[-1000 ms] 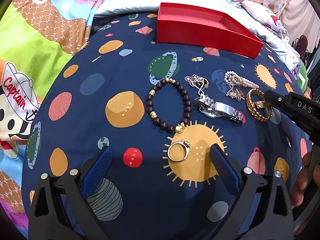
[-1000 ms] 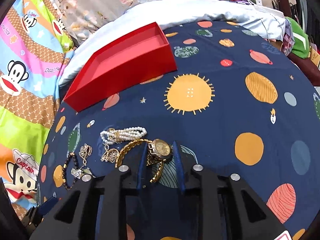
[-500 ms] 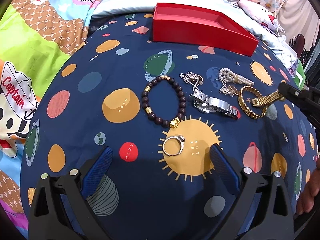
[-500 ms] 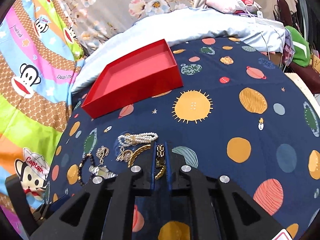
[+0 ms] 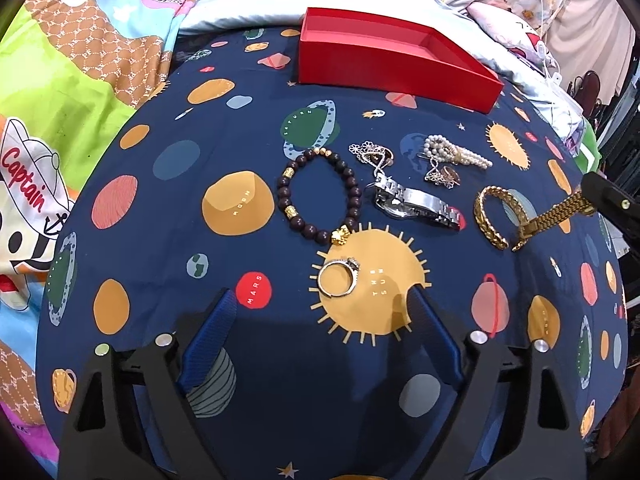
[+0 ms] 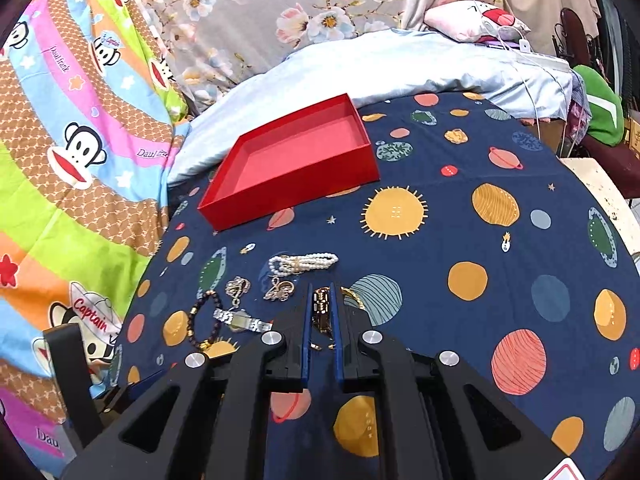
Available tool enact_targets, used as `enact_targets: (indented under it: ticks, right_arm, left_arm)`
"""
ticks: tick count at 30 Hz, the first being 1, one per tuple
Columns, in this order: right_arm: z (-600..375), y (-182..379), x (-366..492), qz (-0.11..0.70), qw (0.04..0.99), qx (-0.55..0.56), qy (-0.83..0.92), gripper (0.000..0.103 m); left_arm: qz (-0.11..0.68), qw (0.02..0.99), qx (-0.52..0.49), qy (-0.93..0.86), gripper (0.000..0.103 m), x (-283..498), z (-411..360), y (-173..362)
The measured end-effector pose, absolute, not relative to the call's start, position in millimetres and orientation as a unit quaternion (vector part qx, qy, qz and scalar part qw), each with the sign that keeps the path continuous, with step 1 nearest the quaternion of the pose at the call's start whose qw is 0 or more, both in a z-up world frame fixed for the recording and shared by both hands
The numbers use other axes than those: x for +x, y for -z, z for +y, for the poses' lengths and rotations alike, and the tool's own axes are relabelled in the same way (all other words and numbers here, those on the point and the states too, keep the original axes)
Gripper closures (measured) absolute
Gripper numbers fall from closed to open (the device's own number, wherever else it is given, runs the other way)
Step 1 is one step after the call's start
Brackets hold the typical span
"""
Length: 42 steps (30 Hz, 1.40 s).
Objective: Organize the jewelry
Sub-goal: 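Close right gripper on the gold watch while left gripper grasps the silver ring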
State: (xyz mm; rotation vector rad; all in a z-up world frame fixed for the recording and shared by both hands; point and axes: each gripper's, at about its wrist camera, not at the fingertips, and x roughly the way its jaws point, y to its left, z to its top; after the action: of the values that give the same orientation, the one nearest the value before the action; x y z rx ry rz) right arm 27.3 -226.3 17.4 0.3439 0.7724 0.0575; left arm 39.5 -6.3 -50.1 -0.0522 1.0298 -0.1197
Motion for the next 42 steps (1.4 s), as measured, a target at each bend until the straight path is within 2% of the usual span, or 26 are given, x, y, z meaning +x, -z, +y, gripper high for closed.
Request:
enact_targets:
  ticks: [4, 6, 17, 21, 25, 28, 42]
  right_arm:
    - [-223, -20, 23, 0.373, 0.913, 0.163, -0.032, 0.095]
    - [-221, -20, 21, 0.375, 0.912, 0.164, -0.035, 0.095]
    - [-223, -16, 14, 0.383, 0.908, 0.166, -0.038, 0.095]
    - [-225, -20, 10, 0.378, 0.91, 0.166, -0.036, 0.095]
    - [-229, -25, 6, 0.374, 0.913, 0.16, -0.03, 0.095]
    - [-231, -27, 3, 0.371, 0.914, 0.16, -0.027, 0.095]
    - [-228, -32, -3, 0.368, 0.916, 0.158, -0.034, 0.095]
  left_arm:
    - [0.49, 0.87, -0.016, 0.055, 0.024, 39, -9, 51]
    - [0.486, 0.872, -0.009, 0.053, 0.031, 40, -11, 50]
    - [0.477, 0.878, 0.005, 0.053, 0.055, 42, -16, 49]
    - [0.478, 0.876, -0.001, 0.061, 0.069, 41, -15, 47]
    - [0.482, 0.873, -0.008, 0.071, 0.073, 39, -15, 46]
    - [0.483, 0.872, -0.01, 0.077, 0.083, 37, -16, 45]
    - [0.482, 0.87, -0.033, 0.098, 0.091, 26, -11, 34]
